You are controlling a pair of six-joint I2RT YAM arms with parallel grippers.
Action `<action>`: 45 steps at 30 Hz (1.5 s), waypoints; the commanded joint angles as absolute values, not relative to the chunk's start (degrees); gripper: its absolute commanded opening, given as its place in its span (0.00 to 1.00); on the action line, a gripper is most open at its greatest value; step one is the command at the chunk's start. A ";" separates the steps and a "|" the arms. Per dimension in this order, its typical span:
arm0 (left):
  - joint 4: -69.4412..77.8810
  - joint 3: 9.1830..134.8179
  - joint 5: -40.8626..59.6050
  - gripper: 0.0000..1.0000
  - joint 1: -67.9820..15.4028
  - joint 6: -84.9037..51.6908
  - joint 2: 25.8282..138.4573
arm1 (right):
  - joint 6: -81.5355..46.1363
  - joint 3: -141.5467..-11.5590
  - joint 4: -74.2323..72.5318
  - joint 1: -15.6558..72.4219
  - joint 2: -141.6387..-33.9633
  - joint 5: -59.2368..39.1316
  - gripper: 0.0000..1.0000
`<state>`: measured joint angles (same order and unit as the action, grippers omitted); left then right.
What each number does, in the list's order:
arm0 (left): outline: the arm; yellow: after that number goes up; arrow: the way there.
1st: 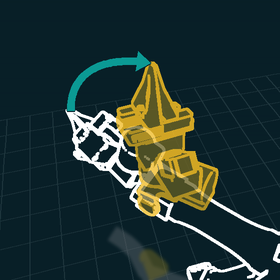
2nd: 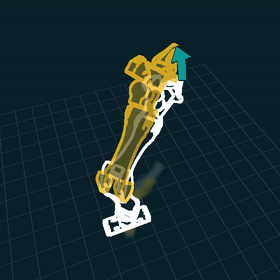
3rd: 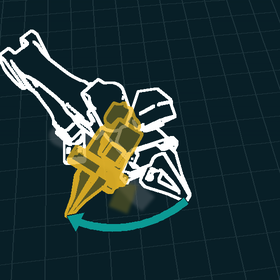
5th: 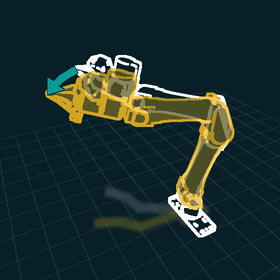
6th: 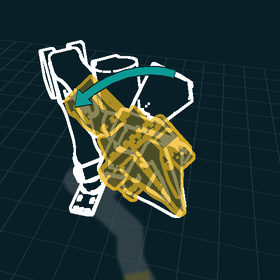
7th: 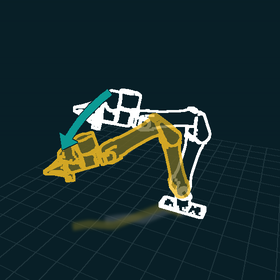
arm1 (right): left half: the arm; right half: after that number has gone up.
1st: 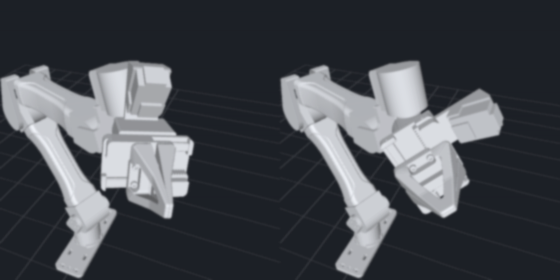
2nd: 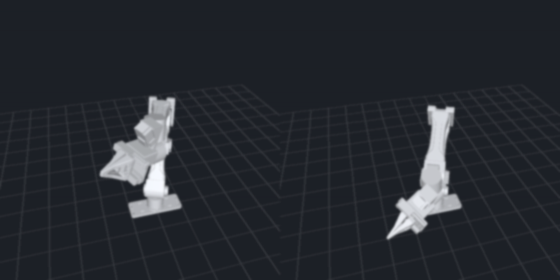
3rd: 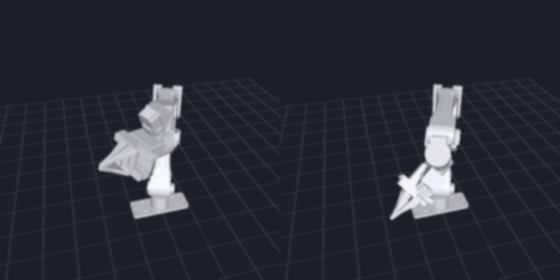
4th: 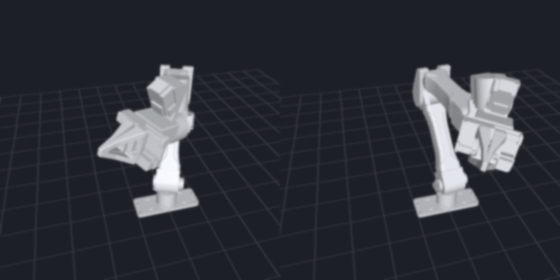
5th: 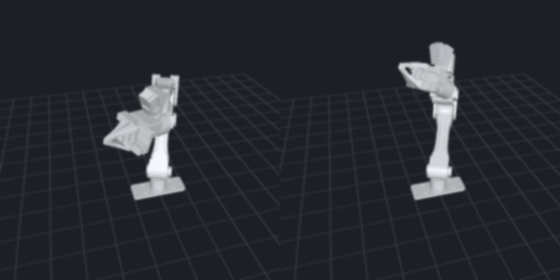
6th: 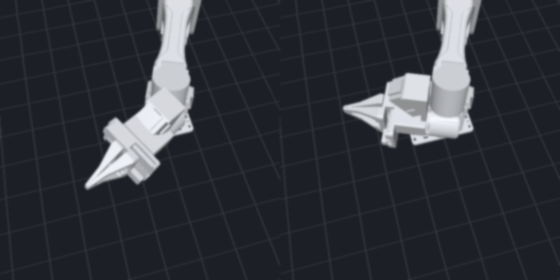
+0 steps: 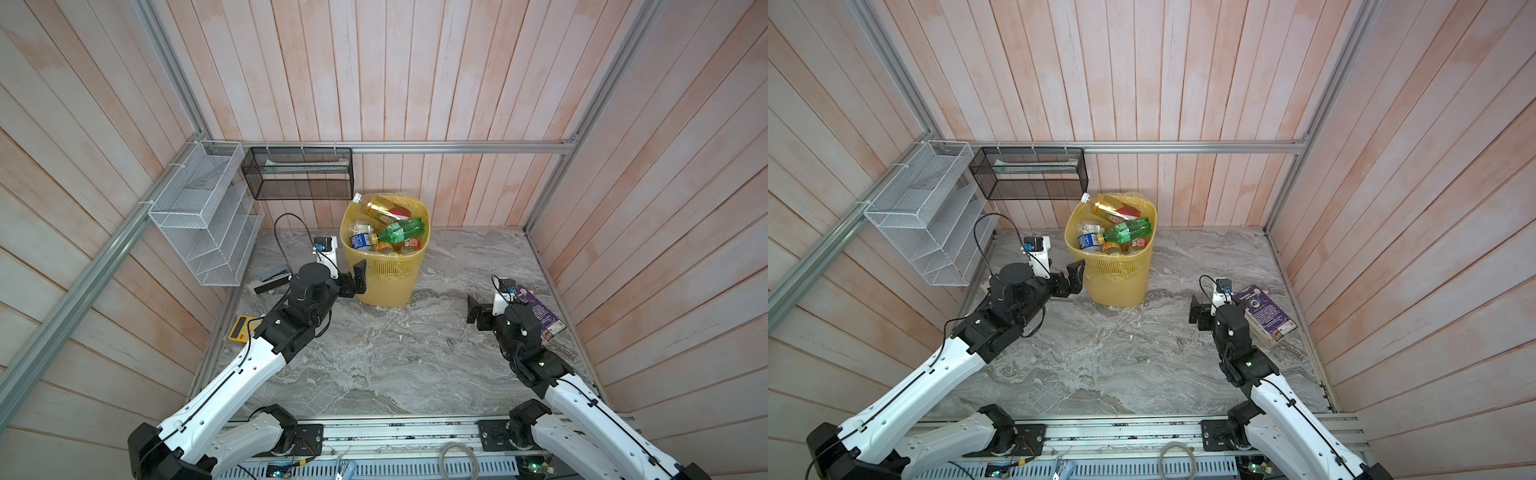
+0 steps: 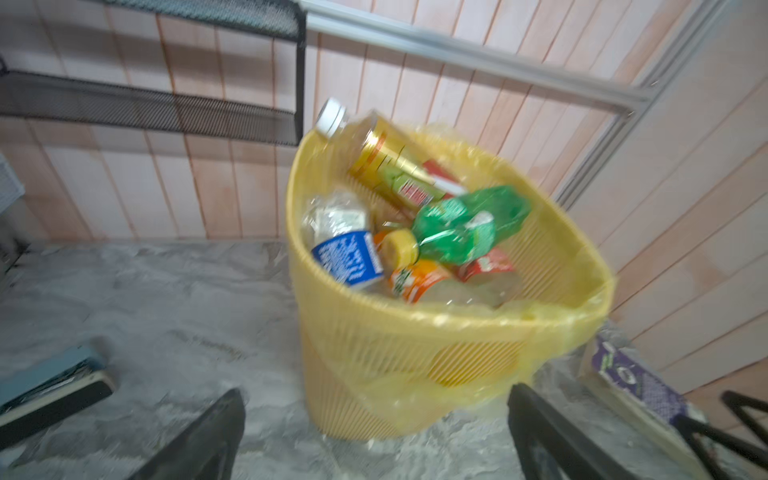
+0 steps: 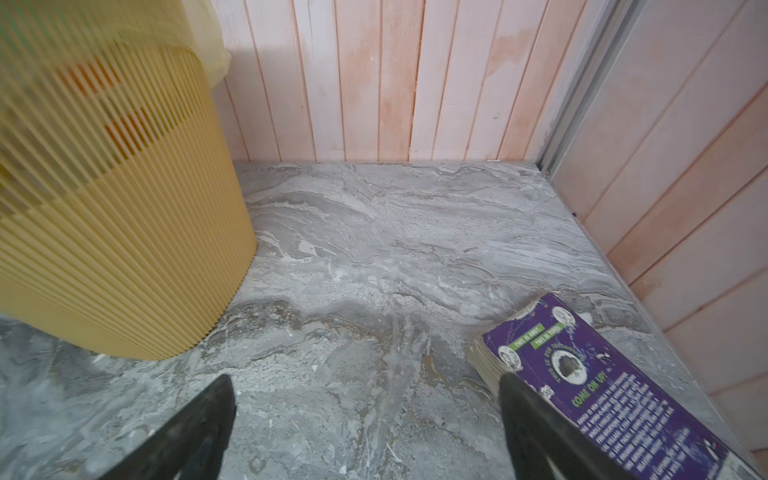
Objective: Throw the plastic bottles in the bin
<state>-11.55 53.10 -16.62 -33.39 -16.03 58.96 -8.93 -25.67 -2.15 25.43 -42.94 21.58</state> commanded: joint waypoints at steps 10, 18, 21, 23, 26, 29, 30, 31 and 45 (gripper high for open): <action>5.86 27.03 -40.20 1.00 -27.82 -9.52 47.42 | -4.05 -12.74 -38.92 14.39 -52.17 26.93 0.99; 21.78 13.55 -47.10 1.00 -24.72 -5.55 44.39 | -2.84 -7.88 -53.83 6.07 -58.22 19.02 0.99; 25.54 11.02 -45.53 1.00 -22.51 -5.38 45.44 | -2.55 -7.73 -56.62 4.35 -61.15 15.97 0.98; 29.51 9.53 -45.02 1.00 -21.60 -4.75 47.10 | -2.20 -7.93 -58.96 4.09 -63.92 14.59 0.98; 33.84 8.54 -45.40 1.00 -20.21 -4.79 50.61 | -1.80 -8.74 -63.70 3.90 -70.04 13.93 0.97; 39.31 7.35 -44.01 1.00 -18.53 -5.28 54.42 | -1.74 -10.31 -67.94 3.48 -77.14 12.25 0.97; 41.85 6.70 -42.91 1.00 -17.87 -5.07 55.79 | -1.82 -10.87 -69.46 3.46 -79.62 11.12 0.96; 44.24 6.20 -41.54 1.00 -16.94 -4.79 57.17 | -1.84 -11.26 -71.30 3.38 -82.09 9.87 0.96; 65.73 11.11 -8.39 1.00 0.87 -5.07 81.42 | -1.10 -13.04 -72.72 1.69 -88.00 3.24 0.98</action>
